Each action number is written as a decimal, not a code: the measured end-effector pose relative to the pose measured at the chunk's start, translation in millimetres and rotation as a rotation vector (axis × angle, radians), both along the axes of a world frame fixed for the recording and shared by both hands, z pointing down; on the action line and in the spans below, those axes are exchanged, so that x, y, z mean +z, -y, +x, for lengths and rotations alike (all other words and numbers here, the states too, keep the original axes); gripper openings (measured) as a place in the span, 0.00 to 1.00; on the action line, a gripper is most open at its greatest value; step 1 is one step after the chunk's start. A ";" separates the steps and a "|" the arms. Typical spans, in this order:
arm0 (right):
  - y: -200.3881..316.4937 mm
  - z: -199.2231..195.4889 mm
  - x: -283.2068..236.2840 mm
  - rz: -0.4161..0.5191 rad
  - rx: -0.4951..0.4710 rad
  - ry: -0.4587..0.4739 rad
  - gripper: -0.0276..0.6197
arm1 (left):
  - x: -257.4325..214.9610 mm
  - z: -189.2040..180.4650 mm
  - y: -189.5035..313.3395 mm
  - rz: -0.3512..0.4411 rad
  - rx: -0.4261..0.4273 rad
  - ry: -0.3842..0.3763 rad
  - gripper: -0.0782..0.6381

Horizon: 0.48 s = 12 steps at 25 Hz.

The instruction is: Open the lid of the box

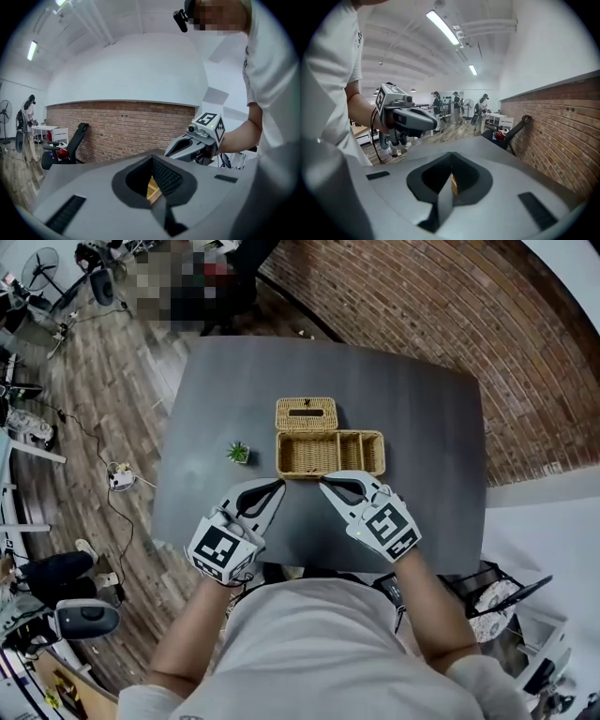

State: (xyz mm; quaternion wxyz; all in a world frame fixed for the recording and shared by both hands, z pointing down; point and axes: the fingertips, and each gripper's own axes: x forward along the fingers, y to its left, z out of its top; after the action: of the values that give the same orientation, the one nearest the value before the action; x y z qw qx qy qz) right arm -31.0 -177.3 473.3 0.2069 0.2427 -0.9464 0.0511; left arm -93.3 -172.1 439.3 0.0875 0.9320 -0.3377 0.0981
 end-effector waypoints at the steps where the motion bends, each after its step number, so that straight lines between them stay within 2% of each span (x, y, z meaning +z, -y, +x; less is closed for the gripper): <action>1: -4.3 -2.5 -3.7 0.008 0.017 0.008 0.05 | -3.4 -4.8 -5.6 0.005 0.004 -0.005 0.13; 12: -75.1 -63.6 -39.0 0.088 0.172 0.061 0.05 | -32.1 -91.4 -89.9 0.069 0.056 -0.039 0.13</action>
State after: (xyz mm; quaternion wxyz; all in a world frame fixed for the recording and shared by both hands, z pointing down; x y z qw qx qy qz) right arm -94.6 -102.2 434.3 0.1620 0.3302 -0.9293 0.0345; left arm -184.7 -82.2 407.2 0.0590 0.9453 -0.3130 0.0704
